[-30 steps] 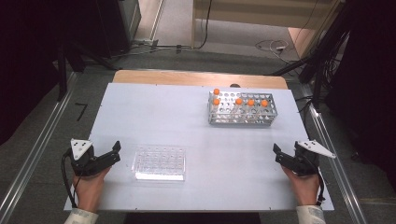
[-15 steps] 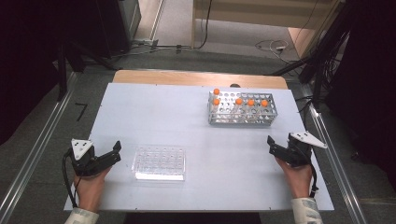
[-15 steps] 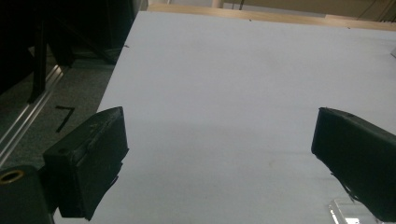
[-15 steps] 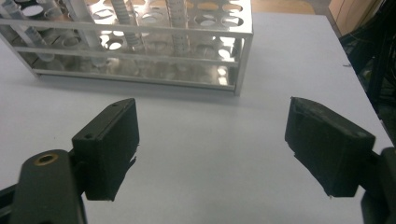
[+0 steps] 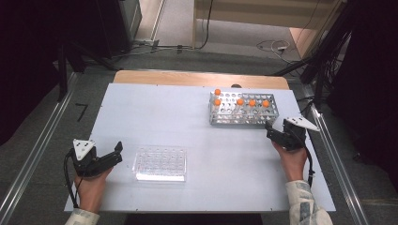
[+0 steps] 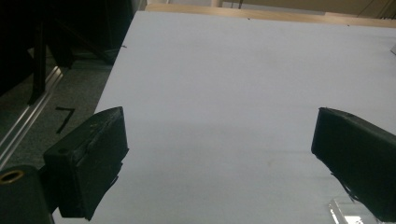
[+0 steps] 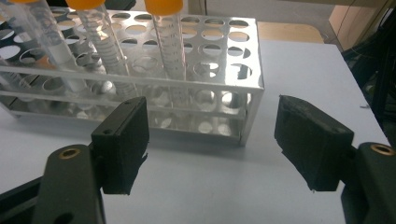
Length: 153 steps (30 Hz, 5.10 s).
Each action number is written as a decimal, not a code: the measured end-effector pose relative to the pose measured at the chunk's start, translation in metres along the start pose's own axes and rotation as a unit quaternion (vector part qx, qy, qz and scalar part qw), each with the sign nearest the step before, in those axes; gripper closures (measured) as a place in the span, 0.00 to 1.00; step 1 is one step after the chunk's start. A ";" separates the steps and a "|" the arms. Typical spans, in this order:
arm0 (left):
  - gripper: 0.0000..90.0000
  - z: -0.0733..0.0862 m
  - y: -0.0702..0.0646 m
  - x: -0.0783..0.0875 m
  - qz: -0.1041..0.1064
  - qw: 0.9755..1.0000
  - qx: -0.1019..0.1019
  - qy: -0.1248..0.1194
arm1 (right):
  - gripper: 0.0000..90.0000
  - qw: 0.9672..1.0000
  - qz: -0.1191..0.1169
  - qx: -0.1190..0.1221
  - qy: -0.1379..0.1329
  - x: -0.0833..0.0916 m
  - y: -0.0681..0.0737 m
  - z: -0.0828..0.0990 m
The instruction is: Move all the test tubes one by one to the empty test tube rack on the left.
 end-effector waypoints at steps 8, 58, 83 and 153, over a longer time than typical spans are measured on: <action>0.04 0.000 -0.001 0.000 0.001 1.000 -0.001 0.000 | 0.34 1.000 -0.008 0.011 -0.013 -0.019 0.012 -0.016; 0.04 -0.002 0.001 0.003 -0.002 1.000 0.000 -0.002 | 0.80 0.996 -0.025 0.023 -0.087 0.002 0.025 -0.057; 0.07 -0.029 -0.037 0.020 0.116 0.993 -0.018 -0.013 | 0.80 0.987 -0.129 0.089 -0.029 0.042 0.087 -0.011; 0.78 -0.060 -0.209 -0.009 0.356 0.926 -0.127 0.002 | 0.35 0.948 -0.276 0.155 0.027 0.049 0.177 0.011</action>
Point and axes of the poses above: each handheld gripper's, and its own axes: x roughly backward along the jaws, z roughly out of its underside, y roughly to its left, the point moved 1 cm from there along -x, roughly forward along the jaws, and after that the axes turned 2 degrees about z, right-handed, at the moved point
